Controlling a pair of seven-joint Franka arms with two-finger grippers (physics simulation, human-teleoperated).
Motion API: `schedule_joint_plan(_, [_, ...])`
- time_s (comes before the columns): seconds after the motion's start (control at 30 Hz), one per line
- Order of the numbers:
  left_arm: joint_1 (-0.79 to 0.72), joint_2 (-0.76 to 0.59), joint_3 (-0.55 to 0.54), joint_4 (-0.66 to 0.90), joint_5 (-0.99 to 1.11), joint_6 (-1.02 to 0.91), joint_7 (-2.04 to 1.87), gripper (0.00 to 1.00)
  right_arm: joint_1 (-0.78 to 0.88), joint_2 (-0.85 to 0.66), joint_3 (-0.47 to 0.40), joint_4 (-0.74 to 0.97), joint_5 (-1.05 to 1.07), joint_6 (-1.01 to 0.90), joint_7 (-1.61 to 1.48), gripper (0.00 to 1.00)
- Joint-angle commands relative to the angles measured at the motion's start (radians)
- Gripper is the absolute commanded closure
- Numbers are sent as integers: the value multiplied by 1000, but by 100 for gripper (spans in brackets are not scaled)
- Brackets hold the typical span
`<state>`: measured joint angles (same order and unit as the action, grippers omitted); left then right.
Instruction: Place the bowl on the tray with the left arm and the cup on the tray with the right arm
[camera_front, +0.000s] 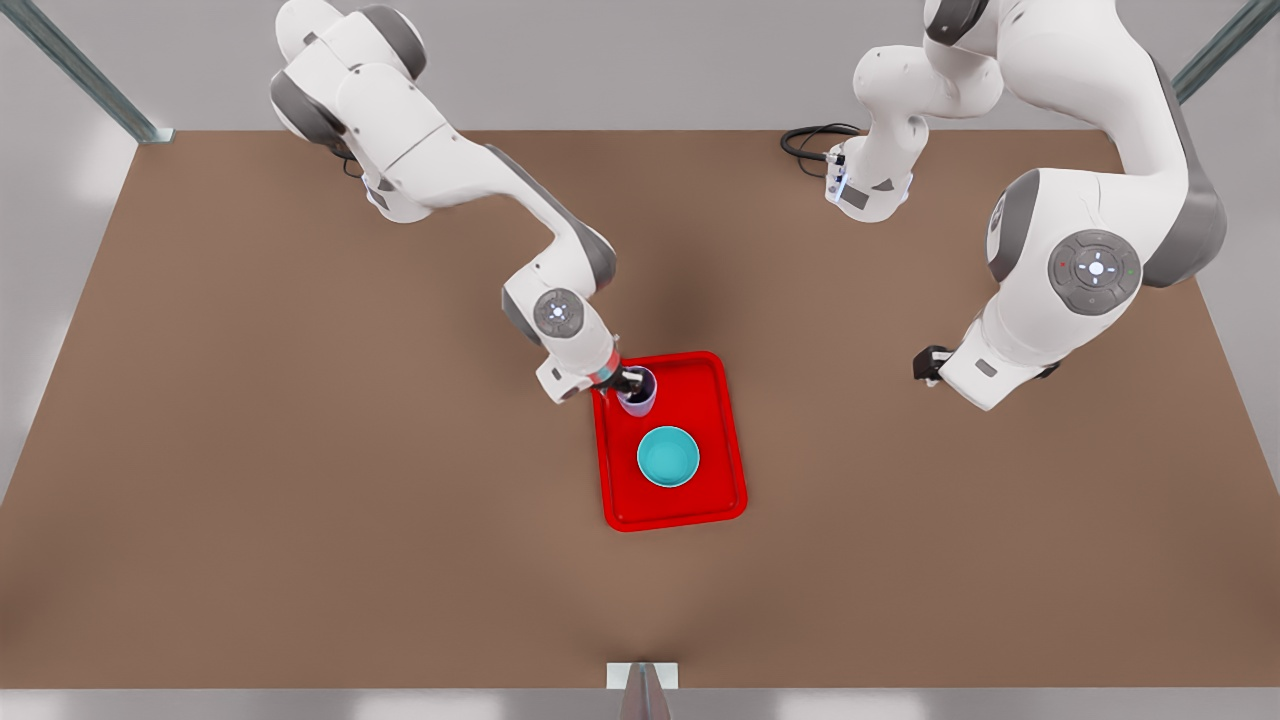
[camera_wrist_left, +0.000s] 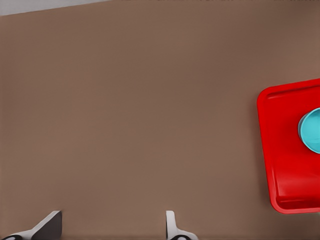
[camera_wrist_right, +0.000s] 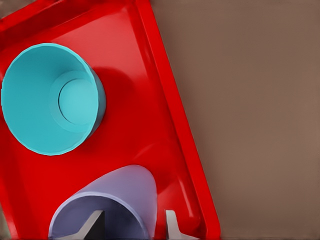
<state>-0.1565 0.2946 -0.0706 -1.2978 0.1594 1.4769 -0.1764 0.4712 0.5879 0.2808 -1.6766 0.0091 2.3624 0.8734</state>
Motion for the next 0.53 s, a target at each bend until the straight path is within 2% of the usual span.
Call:
schedule_joint_plan(0.0, [0,0,0,0,0,-1,0,0,-2,-8,0,0,0,-3,-1,0])
schedule_joint_plan(0.1, [0,0,0,2,0,-1,-2,0,-38,-92,-2,1,14,-70,-8,0])
schedule_joint_plan(0.17, [0,-3,0,2,0,-1,2,0,-196,-219,-12,-17,15,-236,-180,0])
schedule_joint_plan(0.2, [0,-3,0,2,0,-1,0,0,-302,-299,-34,-23,14,-302,-244,0])
schedule_joint_plan(0.23, [2,-3,0,2,0,-1,2,0,-338,-347,-101,-17,15,-388,-407,0])
schedule_joint_plan(0.27, [2,-3,0,2,0,-1,3,0,-341,-359,-202,-9,12,-480,-513,0])
schedule_joint_plan(0.3, [0,-3,0,2,0,-1,2,0,-391,-362,-232,9,14,-497,-639,0])
schedule_joint_plan(0.4, [2,-3,0,2,0,-1,2,0,-563,-369,-233,86,15,-603,-698,0])
schedule_joint_plan(0.5, [2,-3,0,2,0,-1,3,0,-608,-359,-233,169,18,-719,-781,0])
